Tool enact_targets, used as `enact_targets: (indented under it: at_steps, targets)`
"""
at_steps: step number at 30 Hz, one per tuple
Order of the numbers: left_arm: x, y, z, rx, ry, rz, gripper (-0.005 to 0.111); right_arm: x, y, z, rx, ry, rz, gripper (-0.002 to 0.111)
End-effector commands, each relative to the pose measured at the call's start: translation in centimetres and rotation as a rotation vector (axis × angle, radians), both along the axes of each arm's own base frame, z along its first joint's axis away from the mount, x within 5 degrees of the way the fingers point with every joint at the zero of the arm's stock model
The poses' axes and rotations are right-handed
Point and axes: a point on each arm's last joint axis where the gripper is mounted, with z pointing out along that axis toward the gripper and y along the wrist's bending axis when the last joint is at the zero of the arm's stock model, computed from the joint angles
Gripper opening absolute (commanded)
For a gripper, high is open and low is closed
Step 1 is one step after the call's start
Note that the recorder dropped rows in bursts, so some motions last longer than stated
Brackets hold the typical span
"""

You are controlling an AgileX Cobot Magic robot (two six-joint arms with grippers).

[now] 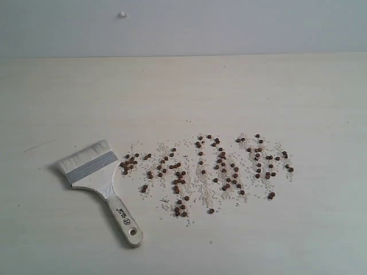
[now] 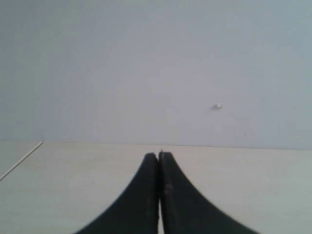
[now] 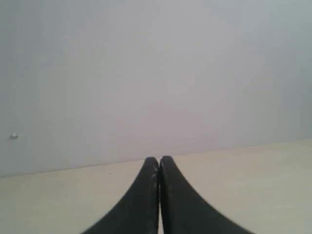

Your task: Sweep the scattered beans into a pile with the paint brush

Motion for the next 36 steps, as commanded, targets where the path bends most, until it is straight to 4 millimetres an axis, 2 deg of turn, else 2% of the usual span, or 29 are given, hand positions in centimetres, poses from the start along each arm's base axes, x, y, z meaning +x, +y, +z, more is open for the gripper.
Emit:
enact_targets:
  at_steps: [1, 15, 16, 20, 22, 29, 36]
  targets:
    - [-0.1, 0.0, 0.0, -0.001, -0.006, -0.003, 0.000, 0.0, 0.0, -0.1, -0.001, -0.002, 0.002, 0.000]
    - [-0.1, 0.0, 0.0, -0.001, -0.006, -0.003, 0.000, -0.2, 0.1, 1.1, 0.005, -0.132, 0.013, 0.000]
    - [-0.1, 0.0, 0.0, -0.001, -0.006, -0.003, 0.000, -0.2, 0.1, 1.3, 0.045, -0.156, 0.019, 0.000]
    - [-0.1, 0.0, 0.0, -0.001, -0.006, -0.003, 0.000, -0.6, -0.1, 2.5, 0.397, -0.287, 0.082, 0.000]
    - [-0.1, 0.0, 0.0, -0.001, -0.006, -0.003, 0.000, -0.7, -0.1, 2.7, 0.503, -0.317, 0.111, 0.000]
    - [-0.1, 0.0, 0.0, -0.001, -0.006, -0.003, 0.000, -1.6, -0.5, 4.4, 0.584, -0.523, 0.150, 0.000]
    - [-0.1, 0.0, 0.0, -0.001, -0.006, -0.003, 0.000, -1.5, -0.4, 4.3, 0.572, -0.510, 0.150, 0.000]
